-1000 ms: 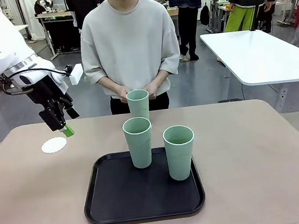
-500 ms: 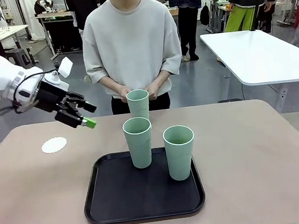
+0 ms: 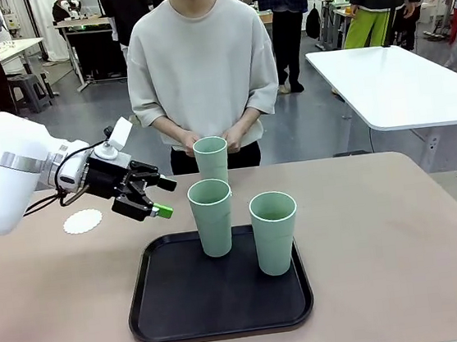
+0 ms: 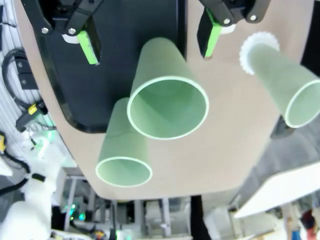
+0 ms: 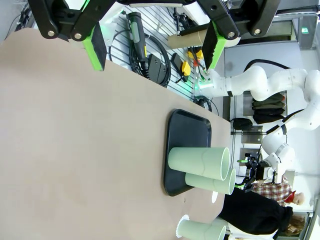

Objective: Place coasters on the table and set cups on them.
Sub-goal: Take one Reusable plastic cup from the Flat Tray and place it on a coaster set by the human.

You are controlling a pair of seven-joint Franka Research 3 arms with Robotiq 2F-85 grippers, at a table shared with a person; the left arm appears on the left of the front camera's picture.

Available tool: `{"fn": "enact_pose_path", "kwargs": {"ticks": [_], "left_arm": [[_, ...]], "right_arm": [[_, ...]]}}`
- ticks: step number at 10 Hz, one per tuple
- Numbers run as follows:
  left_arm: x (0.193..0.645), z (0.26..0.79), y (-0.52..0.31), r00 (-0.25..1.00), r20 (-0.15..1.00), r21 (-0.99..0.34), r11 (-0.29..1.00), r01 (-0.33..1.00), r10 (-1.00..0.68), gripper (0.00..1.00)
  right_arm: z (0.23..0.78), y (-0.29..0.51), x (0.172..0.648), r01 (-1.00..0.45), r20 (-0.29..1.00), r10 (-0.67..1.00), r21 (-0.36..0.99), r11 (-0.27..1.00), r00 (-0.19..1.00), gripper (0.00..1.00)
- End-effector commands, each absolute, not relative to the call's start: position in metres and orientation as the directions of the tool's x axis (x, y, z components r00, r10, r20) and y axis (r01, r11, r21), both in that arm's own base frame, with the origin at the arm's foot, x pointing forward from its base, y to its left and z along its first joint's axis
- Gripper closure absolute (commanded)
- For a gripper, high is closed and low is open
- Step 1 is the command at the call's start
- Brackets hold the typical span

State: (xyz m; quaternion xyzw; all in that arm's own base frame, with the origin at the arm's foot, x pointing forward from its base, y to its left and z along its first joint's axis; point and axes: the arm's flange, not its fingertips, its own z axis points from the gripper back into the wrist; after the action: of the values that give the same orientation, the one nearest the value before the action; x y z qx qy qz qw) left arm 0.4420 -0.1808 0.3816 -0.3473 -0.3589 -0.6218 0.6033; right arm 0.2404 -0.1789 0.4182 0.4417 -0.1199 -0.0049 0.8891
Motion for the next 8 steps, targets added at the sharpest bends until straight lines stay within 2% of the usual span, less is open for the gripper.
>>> {"fn": "enact_pose_path", "kwargs": {"ticks": [1, 5, 6, 8], "left_arm": [[0.441, 0.397, -0.167, -0.089, 0.852, 0.079, -0.041, 0.996, -0.516, 0.00], [0.436, 0.412, -0.166, -0.045, 0.796, 0.051, -0.007, 0.999, -0.603, 0.00], [0.444, 0.397, -0.163, -0.078, 0.840, 0.073, -0.030, 0.997, -0.537, 0.00], [0.444, 0.397, -0.163, -0.078, 0.840, 0.073, -0.030, 0.997, -0.537, 0.00]], "right_arm": [[0.418, -0.178, 0.242, -0.113, 0.225, -0.117, 0.796, 0.594, 0.967, 0.00], [0.418, -0.178, 0.242, -0.113, 0.225, -0.117, 0.796, 0.594, 0.967, 0.00], [0.418, -0.178, 0.242, -0.113, 0.225, -0.117, 0.796, 0.594, 0.967, 0.00], [0.418, -0.178, 0.242, -0.113, 0.225, -0.117, 0.796, 0.594, 0.967, 0.00]]}}
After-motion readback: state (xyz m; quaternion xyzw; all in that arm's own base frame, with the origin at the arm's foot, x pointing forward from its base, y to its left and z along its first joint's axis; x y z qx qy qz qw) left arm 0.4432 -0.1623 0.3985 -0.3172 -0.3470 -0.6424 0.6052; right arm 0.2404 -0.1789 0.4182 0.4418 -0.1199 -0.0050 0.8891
